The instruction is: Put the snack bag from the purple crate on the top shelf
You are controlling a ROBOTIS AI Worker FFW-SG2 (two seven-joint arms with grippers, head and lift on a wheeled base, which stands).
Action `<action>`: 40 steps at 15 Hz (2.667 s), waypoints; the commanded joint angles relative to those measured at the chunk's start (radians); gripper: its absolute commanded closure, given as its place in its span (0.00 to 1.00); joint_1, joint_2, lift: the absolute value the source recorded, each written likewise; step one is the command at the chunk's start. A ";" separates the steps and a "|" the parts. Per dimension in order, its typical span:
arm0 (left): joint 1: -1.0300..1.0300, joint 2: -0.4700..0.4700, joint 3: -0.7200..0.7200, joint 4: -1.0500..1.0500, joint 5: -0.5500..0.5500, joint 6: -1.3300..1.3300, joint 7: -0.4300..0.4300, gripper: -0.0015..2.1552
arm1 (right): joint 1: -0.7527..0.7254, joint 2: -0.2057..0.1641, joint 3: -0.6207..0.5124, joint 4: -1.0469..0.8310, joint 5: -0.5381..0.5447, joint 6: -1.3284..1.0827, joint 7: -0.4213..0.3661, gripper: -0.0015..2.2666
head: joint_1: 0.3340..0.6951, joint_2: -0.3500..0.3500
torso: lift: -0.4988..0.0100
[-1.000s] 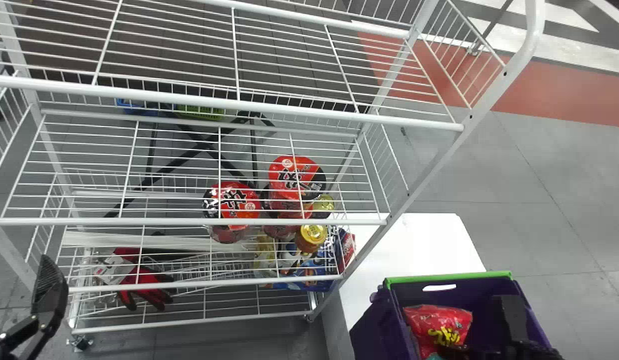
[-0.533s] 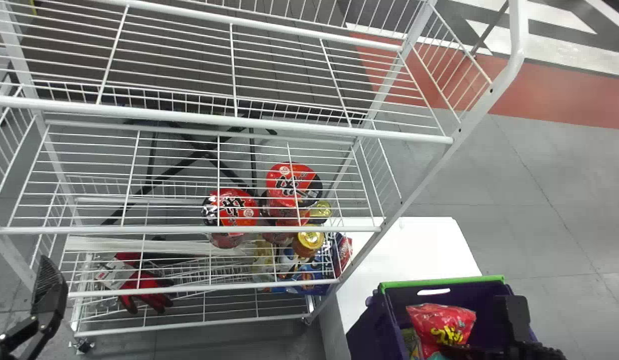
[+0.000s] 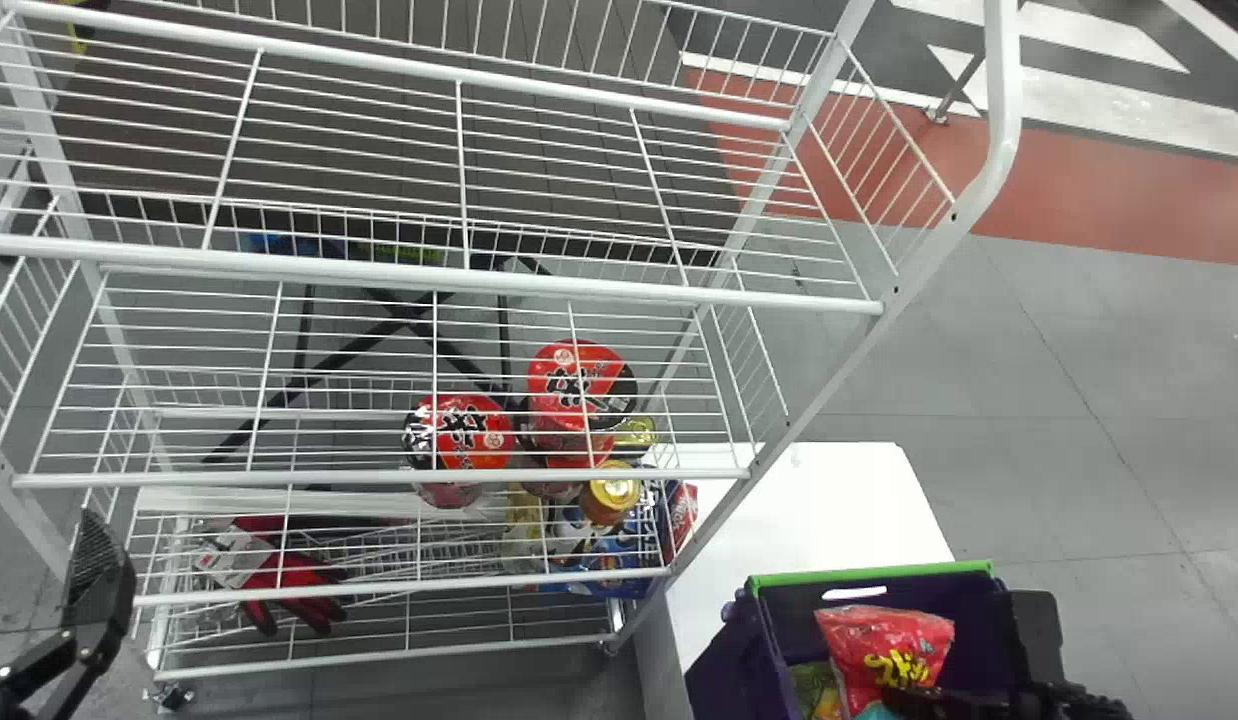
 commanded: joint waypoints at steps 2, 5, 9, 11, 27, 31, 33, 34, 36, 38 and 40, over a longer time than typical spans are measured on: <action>0.000 0.000 0.000 0.000 0.000 0.001 0.000 0.05 | 0.000 0.000 -0.002 0.005 -0.001 -0.013 -0.002 0.99 | 1.00 0.00 | 0.62; 0.000 0.001 0.000 0.003 0.000 -0.002 0.000 0.05 | 0.000 0.005 -0.008 0.011 -0.002 -0.025 -0.010 0.99 | 1.00 0.00 | 0.64; 0.005 0.001 0.000 0.003 0.000 -0.011 0.000 0.05 | 0.008 0.006 -0.014 0.010 -0.005 -0.034 -0.010 0.99 | 1.00 0.00 | 0.67; 0.011 0.003 0.002 0.002 0.000 -0.027 0.002 0.05 | 0.008 0.009 -0.015 0.008 -0.005 -0.037 -0.010 0.99 | 1.00 0.00 | 0.68; 0.020 -0.005 0.002 0.011 -0.001 -0.057 0.002 0.05 | 0.018 0.032 -0.034 -0.006 -0.013 -0.065 -0.010 0.99 | 1.00 0.00 | 0.81; 0.020 -0.005 0.002 0.012 -0.001 -0.057 0.002 0.05 | 0.018 0.032 -0.034 -0.006 -0.013 -0.068 -0.010 0.99 | 1.00 0.00 | 0.84; 0.020 -0.007 0.002 0.012 0.000 -0.057 0.002 0.05 | 0.020 0.035 -0.034 -0.006 -0.013 -0.068 -0.010 0.99 | 1.00 0.00 | 0.86; 0.017 -0.007 0.002 0.014 0.000 -0.057 0.002 0.05 | 0.020 0.035 -0.034 -0.006 -0.013 -0.071 -0.010 0.99 | 1.00 0.00 | 0.87; 0.015 -0.011 0.000 0.023 -0.001 -0.064 0.002 0.05 | 0.020 0.035 -0.035 -0.006 -0.013 -0.074 -0.008 0.99 | 1.00 0.00 | 0.88; 0.008 -0.013 -0.003 0.032 -0.001 -0.064 0.000 0.05 | 0.020 0.035 -0.041 -0.006 -0.013 -0.077 -0.007 0.99 | 1.00 0.00 | 0.90; -0.003 -0.013 -0.006 0.044 0.000 -0.073 0.000 0.05 | 0.020 0.035 -0.048 -0.006 -0.013 -0.071 -0.007 0.99 | 1.00 0.00 | 0.91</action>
